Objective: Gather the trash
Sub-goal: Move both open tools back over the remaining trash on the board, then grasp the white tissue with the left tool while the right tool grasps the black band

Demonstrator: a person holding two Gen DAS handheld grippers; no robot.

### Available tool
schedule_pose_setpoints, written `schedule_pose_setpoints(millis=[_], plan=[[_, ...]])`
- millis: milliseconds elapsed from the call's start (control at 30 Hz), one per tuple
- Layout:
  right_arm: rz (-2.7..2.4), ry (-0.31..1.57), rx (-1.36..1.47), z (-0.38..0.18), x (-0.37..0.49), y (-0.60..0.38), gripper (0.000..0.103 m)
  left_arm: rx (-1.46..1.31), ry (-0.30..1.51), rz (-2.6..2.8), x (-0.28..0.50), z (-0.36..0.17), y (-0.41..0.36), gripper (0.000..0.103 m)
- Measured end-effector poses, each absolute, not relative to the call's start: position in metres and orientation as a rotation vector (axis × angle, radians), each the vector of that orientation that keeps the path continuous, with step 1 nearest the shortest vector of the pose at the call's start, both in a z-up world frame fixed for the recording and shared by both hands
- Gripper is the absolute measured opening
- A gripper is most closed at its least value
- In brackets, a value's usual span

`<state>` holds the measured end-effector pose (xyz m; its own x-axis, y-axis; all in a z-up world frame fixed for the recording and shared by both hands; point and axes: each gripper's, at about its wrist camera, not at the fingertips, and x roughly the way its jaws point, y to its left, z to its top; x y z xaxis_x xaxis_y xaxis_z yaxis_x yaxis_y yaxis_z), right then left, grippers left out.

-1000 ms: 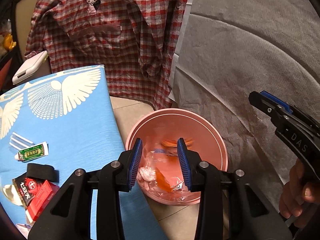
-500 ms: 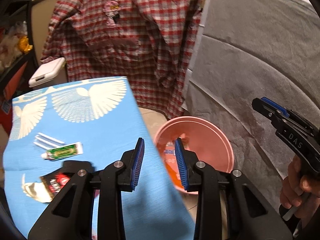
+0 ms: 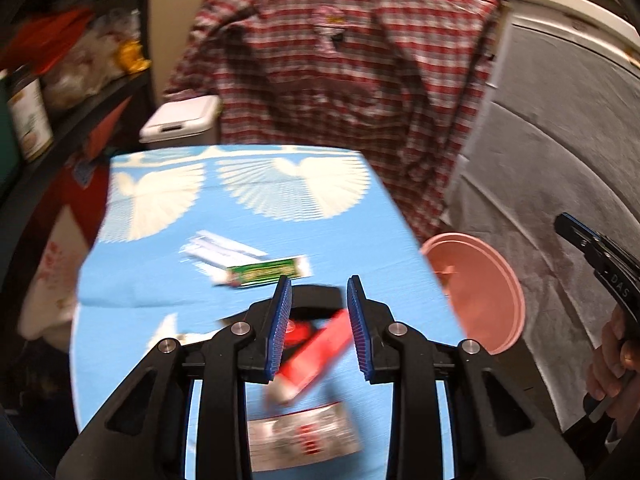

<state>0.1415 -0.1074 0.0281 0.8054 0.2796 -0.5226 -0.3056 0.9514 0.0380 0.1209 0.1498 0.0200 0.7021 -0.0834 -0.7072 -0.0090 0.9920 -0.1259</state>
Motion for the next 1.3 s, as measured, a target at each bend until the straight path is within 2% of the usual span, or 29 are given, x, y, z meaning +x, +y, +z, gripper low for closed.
schedule_pose_setpoints(millis=[300, 600, 733, 867, 933, 1133, 1300], plan=[[0.418, 0.579, -0.073, 0.015, 0.145, -0.060, 0.009, -0.159, 0.870, 0.050, 0.113, -0.002, 0.220, 0.029], [0.544, 0.604, -0.175, -0.010, 0.152, -0.010, 0.009, -0.229, 0.951, 0.086, 0.113, -0.026, 0.255, 0.030], [0.600, 0.631, -0.203, -0.023, 0.159, 0.009, 0.011, -0.238, 0.992, 0.089, 0.119, -0.040, 0.261, 0.039], [0.641, 0.659, -0.213, -0.034, 0.169, 0.027, 0.016, -0.254, 1.023, 0.087, 0.125, -0.050, 0.266, 0.044], [0.670, 0.681, -0.229, -0.043, 0.175, 0.039, 0.027, -0.264, 1.040, 0.083, 0.127, -0.056, 0.268, 0.046], [0.722, 0.749, -0.282, -0.067, 0.189, 0.063, 0.044, -0.265, 1.083, 0.061, 0.133, -0.067, 0.269, 0.050], [0.737, 0.794, -0.309, -0.084, 0.202, 0.073, 0.046, -0.257, 1.106, 0.053, 0.137, -0.073, 0.268, 0.050]])
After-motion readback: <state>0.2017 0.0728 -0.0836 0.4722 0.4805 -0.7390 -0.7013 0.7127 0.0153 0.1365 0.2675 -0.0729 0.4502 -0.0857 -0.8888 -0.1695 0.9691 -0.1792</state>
